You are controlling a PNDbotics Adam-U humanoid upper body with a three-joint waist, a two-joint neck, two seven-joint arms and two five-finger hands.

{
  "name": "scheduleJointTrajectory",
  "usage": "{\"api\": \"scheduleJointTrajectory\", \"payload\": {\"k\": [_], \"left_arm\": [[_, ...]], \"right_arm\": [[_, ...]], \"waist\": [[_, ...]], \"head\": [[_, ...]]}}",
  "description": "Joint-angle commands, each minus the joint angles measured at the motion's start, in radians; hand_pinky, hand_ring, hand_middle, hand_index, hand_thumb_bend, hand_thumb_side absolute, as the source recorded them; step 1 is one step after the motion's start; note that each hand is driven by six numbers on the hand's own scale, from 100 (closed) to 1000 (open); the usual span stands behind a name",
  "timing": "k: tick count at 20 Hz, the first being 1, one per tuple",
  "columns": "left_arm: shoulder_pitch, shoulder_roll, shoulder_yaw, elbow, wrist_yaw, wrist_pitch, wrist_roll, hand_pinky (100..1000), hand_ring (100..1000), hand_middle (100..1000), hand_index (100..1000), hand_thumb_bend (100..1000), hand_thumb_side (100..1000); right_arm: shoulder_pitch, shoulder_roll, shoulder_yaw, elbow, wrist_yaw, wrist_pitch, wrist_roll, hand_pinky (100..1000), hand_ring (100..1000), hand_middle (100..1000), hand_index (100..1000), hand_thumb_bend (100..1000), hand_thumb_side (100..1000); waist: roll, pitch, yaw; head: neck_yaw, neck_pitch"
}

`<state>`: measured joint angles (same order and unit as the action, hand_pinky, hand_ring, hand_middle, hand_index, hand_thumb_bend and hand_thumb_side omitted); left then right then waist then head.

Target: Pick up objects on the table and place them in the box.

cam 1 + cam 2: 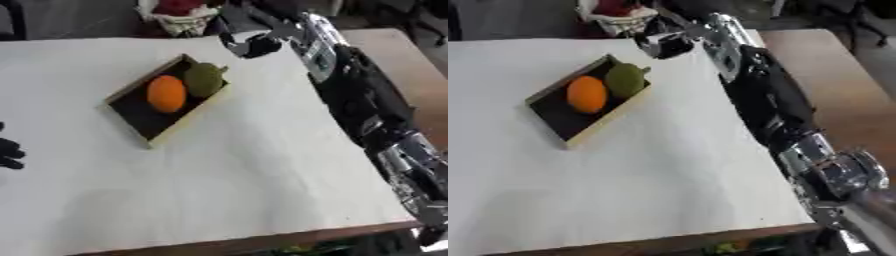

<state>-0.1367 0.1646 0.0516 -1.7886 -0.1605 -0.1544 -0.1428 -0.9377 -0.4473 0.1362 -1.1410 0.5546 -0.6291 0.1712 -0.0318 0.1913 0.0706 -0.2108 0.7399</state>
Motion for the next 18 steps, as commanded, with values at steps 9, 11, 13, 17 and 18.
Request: {"api": "scheduleJointTrajectory", "payload": {"k": [9, 11, 13, 17, 18], "left_arm": [[-0.016, 0.018, 0.011, -0.021, 0.003, 0.001, 0.014, 530, 588, 552, 819, 100, 749], [-0.018, 0.018, 0.01, -0.021, 0.004, 0.001, 0.013, 530, 589, 554, 819, 100, 750], [-0.019, 0.016, 0.009, -0.021, 0.005, 0.001, 0.011, 530, 591, 556, 818, 100, 753], [-0.021, 0.012, 0.003, -0.02, 0.004, 0.0, 0.003, 532, 600, 565, 817, 100, 756], [-0.022, 0.011, 0.001, -0.021, 0.005, -0.001, -0.001, 532, 603, 567, 817, 100, 757]], "right_arm": [[0.315, -0.029, -0.08, -0.517, -0.486, 0.189, 0.124, 878, 924, 783, 828, 100, 441], [0.365, -0.007, -0.091, -0.561, -0.522, 0.218, 0.147, 876, 923, 778, 822, 100, 451], [0.414, 0.021, -0.096, -0.587, -0.549, 0.243, 0.172, 876, 924, 775, 815, 100, 456], [0.496, 0.094, -0.099, -0.612, -0.58, 0.284, 0.225, 876, 928, 772, 802, 100, 470], [0.514, 0.115, -0.103, -0.617, -0.584, 0.292, 0.234, 874, 926, 770, 795, 100, 470]], "waist": [[0.005, -0.014, -0.051], [0.006, -0.012, -0.055], [0.006, -0.01, -0.059], [0.008, -0.005, -0.067], [0.009, -0.003, -0.07]], "head": [[0.065, 0.011], [0.075, 0.014], [0.081, 0.016], [0.098, 0.017], [0.1, 0.018]]}}
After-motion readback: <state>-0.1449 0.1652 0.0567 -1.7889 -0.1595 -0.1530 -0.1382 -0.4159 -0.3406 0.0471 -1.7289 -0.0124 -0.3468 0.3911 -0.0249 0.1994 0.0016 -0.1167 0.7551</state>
